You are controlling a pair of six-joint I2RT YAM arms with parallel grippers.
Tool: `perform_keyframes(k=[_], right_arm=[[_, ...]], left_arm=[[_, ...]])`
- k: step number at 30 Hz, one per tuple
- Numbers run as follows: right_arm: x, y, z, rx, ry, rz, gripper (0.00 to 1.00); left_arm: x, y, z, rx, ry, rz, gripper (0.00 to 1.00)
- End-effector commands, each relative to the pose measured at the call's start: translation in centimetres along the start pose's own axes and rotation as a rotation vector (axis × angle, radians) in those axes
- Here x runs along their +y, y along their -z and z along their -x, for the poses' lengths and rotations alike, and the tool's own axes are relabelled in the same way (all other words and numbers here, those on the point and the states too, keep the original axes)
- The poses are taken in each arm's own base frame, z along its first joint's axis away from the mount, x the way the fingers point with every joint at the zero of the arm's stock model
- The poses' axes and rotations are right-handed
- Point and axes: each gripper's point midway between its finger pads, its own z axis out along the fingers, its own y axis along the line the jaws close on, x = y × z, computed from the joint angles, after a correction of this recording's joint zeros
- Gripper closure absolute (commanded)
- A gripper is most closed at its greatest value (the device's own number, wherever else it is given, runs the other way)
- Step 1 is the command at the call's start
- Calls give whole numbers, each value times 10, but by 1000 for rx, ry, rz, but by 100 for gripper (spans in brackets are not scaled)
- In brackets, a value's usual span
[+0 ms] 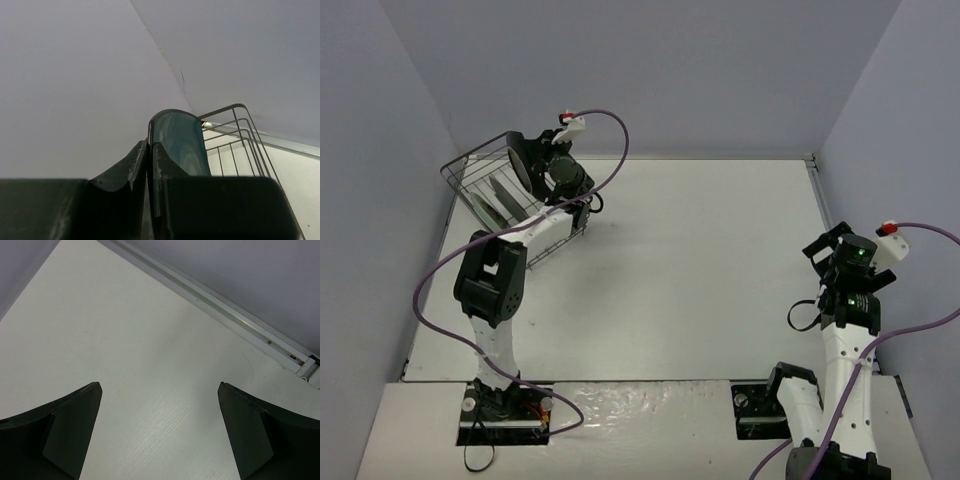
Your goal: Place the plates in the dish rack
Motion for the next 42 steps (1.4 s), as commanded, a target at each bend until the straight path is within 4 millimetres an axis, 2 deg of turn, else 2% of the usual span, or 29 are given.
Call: perform_keyframes(k=[1,6,26,27,30,33,42], right_arm=[[9,-3,14,-44,-5,32,0],[9,-3,14,-45,-6,31,0],[10,-4,13,-40,-2,35,0],[10,-3,13,-41,-3,35,0],[10,-4,13,-39,-2,36,0],[10,-3,13,-40,-1,36,0],[11,-3,12,-38,-1,42,0]], left_arm=[[38,-1,42,-174,182,110,100],[28,0,32,-186,140,117,100],[11,15,1,-144,119,88,100],[11,16,0,-139,117,88,97],[10,19,-3,-127,116,88,81],[13,22,-1,-121,123,91,72],[10,36,-4,-95,124,74,62]])
